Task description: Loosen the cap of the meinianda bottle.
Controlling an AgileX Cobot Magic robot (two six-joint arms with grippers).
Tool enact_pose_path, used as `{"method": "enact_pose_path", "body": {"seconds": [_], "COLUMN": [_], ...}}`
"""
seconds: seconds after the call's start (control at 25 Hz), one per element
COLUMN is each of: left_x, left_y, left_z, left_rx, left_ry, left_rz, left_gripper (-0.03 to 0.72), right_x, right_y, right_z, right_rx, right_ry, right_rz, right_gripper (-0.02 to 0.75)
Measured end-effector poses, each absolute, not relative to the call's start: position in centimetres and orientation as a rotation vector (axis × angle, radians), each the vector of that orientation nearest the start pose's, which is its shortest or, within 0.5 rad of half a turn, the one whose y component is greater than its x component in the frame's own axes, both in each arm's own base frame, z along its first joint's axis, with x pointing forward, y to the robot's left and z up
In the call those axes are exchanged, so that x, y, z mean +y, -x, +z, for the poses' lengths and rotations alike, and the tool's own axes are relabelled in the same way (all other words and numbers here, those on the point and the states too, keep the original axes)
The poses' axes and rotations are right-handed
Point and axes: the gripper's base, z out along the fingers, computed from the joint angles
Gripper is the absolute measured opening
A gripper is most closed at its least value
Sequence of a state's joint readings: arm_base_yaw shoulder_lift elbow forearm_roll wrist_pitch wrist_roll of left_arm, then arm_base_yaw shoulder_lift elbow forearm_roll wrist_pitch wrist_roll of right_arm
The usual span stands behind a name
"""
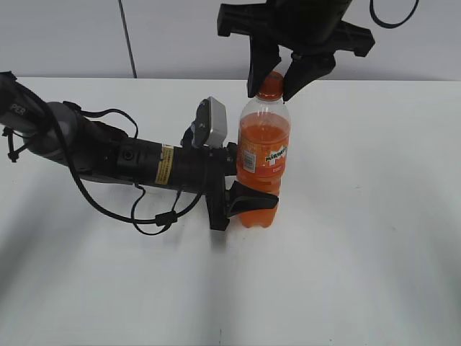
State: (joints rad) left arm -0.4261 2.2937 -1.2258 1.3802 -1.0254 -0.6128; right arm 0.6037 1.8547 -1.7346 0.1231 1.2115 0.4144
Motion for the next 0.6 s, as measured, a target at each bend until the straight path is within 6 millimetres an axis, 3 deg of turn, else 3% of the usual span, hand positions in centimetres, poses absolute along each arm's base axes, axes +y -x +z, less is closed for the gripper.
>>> {"method": "enact_pose_path", "body": {"seconds": [0.32,0.6], "left_x": [-23.99,-23.99], "left_y": [-34.37,-34.37], "left_z": [8.2,8.2], "left_rx": [1.478,1.476], "left_ry": [-1.43,-1.432], "left_rz": [-0.995,-0.993], "left_gripper": [0.405,0.405], "right_x": [23.37,23.36], "right_y": [-32.04,-32.05], "right_z": [31.16,31.16], "right_rx": [2.861,2.755], "right_ry": [0.363,0.755], "right_rz": [0.37,0.314], "right_gripper": [0.307,0.298]}}
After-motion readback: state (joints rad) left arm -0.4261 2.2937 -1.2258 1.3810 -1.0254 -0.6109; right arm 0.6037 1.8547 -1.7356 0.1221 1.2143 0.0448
